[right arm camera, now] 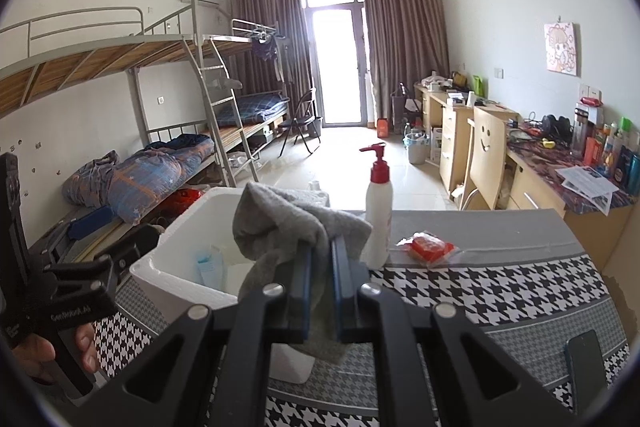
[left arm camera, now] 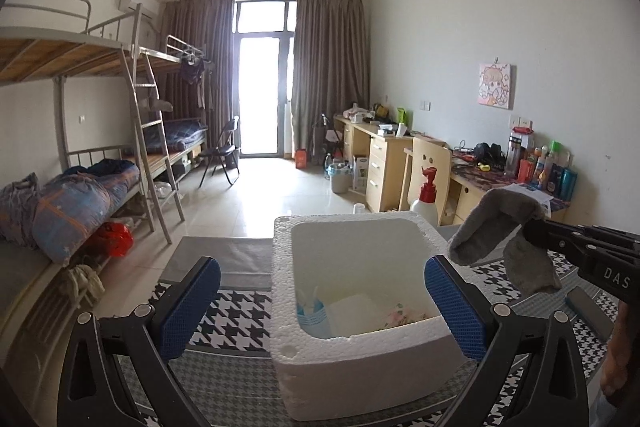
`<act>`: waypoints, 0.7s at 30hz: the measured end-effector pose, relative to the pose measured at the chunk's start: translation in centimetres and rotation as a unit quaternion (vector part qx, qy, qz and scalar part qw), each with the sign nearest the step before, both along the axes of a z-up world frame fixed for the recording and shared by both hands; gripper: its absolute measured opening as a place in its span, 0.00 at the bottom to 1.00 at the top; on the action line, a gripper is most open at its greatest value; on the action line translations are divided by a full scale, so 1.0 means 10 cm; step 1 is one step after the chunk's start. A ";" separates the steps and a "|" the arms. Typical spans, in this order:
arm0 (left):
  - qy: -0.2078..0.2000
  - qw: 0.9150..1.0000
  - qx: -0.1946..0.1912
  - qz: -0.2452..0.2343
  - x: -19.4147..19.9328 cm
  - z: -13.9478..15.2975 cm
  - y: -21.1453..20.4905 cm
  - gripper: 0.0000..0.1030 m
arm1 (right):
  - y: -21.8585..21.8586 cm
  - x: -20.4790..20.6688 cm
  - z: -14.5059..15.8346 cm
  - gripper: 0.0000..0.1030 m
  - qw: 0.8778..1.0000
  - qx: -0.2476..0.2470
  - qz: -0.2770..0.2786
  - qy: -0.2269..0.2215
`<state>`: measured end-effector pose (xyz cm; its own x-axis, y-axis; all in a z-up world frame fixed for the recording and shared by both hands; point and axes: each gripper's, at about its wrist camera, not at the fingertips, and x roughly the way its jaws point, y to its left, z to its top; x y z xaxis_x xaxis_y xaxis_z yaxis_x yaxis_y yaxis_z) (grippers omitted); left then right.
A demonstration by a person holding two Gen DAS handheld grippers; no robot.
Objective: Organize soft objects
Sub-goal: 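Carry the white stick with the left tool while the right tool carries the grey cloth over the foam box, then open the right tool to drop the grey cloth into the foam box while the left tool releases the stick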
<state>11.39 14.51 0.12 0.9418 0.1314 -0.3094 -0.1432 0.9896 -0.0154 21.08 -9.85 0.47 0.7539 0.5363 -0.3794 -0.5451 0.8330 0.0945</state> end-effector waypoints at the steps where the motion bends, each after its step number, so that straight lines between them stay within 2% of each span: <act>1: 0.000 1.000 0.001 0.002 -0.01 0.00 0.02 0.99 | 0.03 0.01 0.01 0.11 1.000 -0.001 0.001 0.001; 9: -0.010 1.000 0.001 0.024 -0.15 -0.03 0.17 0.99 | 0.23 0.07 0.03 0.11 1.000 0.000 0.017 0.004; 21: -0.003 1.000 0.002 0.025 -0.21 -0.13 0.32 0.99 | 0.52 0.14 0.01 0.11 0.999 -0.009 0.041 0.017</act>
<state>9.29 17.70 -1.13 0.9361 0.1799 -0.3024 -0.1926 0.9812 -0.0125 22.47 -4.61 0.58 0.6949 0.5880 -0.4140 -0.6080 0.7878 0.0984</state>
